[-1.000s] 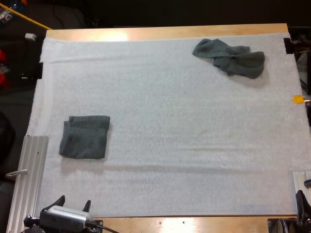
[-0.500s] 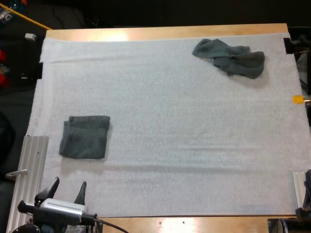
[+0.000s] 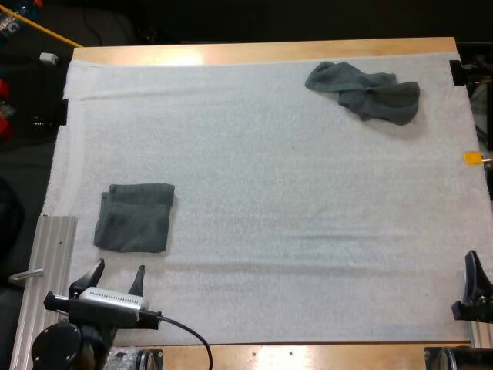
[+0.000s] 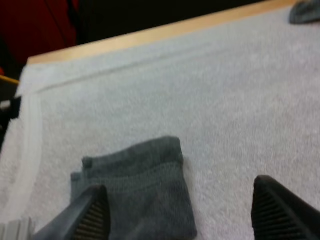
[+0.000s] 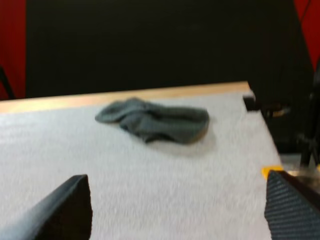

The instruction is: Pick towel from pile, fold and stack

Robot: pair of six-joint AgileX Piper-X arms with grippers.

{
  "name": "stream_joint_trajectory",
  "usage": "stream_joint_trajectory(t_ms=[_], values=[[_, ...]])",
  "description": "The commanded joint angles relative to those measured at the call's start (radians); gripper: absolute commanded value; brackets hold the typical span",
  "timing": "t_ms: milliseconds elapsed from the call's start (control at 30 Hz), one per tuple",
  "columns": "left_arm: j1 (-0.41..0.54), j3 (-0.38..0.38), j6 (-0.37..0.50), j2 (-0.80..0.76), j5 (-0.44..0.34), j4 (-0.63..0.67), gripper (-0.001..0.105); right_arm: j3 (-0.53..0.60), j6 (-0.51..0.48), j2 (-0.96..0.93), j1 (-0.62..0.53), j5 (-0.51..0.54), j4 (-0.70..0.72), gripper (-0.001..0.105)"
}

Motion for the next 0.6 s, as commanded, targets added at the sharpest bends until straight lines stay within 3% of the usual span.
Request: stream_joint_trajectory(t_ms=[0,567], values=[[0.002,0.01,0.001,-0.136,0.002,-0.019,0.058,0.013,0.009,-0.037,0.0,-0.009,-0.011,0.07],[0.002,0.037,-0.001,-0.136,0.03,-0.035,0.058,0.15,0.033,-0.036,0.0,-0.009,0.015,0.07]])
